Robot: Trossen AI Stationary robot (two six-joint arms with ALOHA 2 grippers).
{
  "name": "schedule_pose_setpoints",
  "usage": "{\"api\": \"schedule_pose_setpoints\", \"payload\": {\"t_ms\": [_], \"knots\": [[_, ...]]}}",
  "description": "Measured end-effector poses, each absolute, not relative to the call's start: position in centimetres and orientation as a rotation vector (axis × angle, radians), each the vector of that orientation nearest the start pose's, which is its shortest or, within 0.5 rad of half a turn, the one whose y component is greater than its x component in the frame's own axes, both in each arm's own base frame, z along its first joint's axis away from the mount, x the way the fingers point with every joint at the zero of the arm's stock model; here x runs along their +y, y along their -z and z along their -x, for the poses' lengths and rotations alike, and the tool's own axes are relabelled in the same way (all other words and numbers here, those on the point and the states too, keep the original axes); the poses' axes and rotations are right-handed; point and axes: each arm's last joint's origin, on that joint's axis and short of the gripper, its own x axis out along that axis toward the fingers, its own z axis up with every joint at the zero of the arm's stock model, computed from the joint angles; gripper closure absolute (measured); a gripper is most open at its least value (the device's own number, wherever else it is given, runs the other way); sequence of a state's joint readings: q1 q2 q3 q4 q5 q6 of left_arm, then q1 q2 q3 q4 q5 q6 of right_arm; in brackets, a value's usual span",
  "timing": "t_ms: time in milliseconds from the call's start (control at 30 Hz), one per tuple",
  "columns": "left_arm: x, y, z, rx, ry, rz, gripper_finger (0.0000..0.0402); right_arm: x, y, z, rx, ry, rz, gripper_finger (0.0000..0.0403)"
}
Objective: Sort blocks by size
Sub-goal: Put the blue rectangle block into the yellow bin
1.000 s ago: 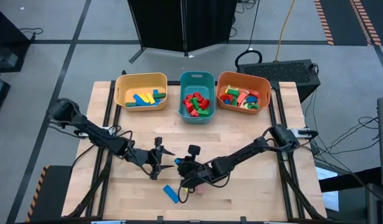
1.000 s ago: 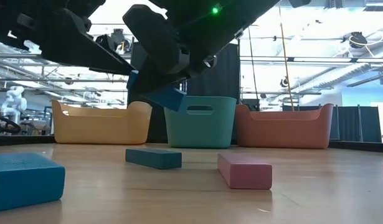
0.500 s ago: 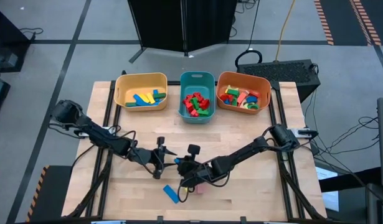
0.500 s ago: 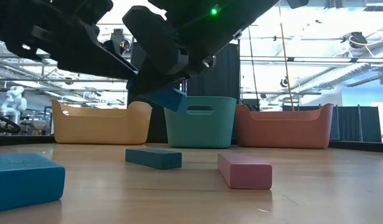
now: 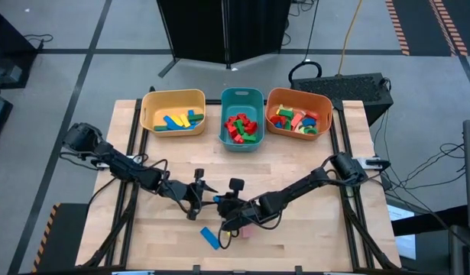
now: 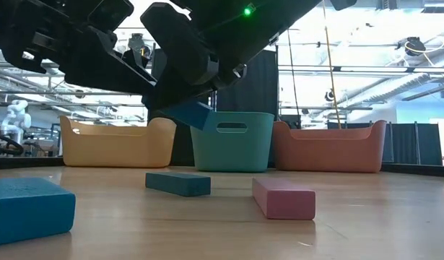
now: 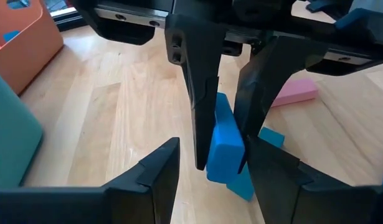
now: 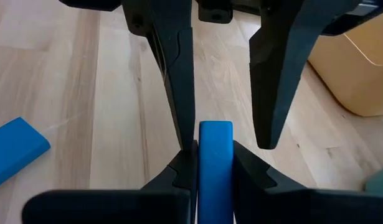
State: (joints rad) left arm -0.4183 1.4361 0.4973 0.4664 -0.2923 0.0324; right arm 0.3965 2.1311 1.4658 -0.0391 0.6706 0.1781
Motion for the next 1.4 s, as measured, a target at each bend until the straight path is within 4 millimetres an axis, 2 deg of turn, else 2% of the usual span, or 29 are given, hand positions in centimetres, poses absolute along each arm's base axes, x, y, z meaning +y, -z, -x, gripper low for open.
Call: {"api": "schedule_pose_setpoints", "payload": {"t_ms": [167, 467, 633, 800, 1000, 1200, 1400], "knots": [[-9.9, -16.0, -24.4, 0.439, 0.139, -0.197, 0.0258, 15.9, -16.5, -43.1, 0.576, 0.318, 0.184, 0.0357], [-10.0, -16.1, -24.4, 0.424, 0.156, -0.231, 0.0385, 15.9, -16.5, -43.1, 0.576, 0.317, 0.182, 0.0357], [-10.0, -16.1, -24.4, 0.419, 0.147, -0.225, 0.0386, 15.9, -16.5, -43.1, 0.572, 0.323, 0.167, 0.0342], [-9.7, -16.8, -24.2, 0.396, 0.095, -0.223, 0.0386, 15.7, -16.5, -43.1, 0.557, 0.373, 0.103, 0.0301], [-9.2, -18.5, -23.5, 0.359, 0.053, -0.233, 0.0386, 15.2, -16.2, -42.7, 0.59, 0.444, -0.052, 0.0249], [-7.4, -20.1, -21.9, 0.401, -0.113, -0.241, 0.0386, 15.3, -15.3, -41.8, 0.673, 0.489, -0.131, 0.0196], [-4.9, -21.5, -20.0, 0.442, -0.317, -0.238, 0.0386, 16.2, -15.0, -41.4, 0.73, 0.401, -0.179, 0.016]]}}
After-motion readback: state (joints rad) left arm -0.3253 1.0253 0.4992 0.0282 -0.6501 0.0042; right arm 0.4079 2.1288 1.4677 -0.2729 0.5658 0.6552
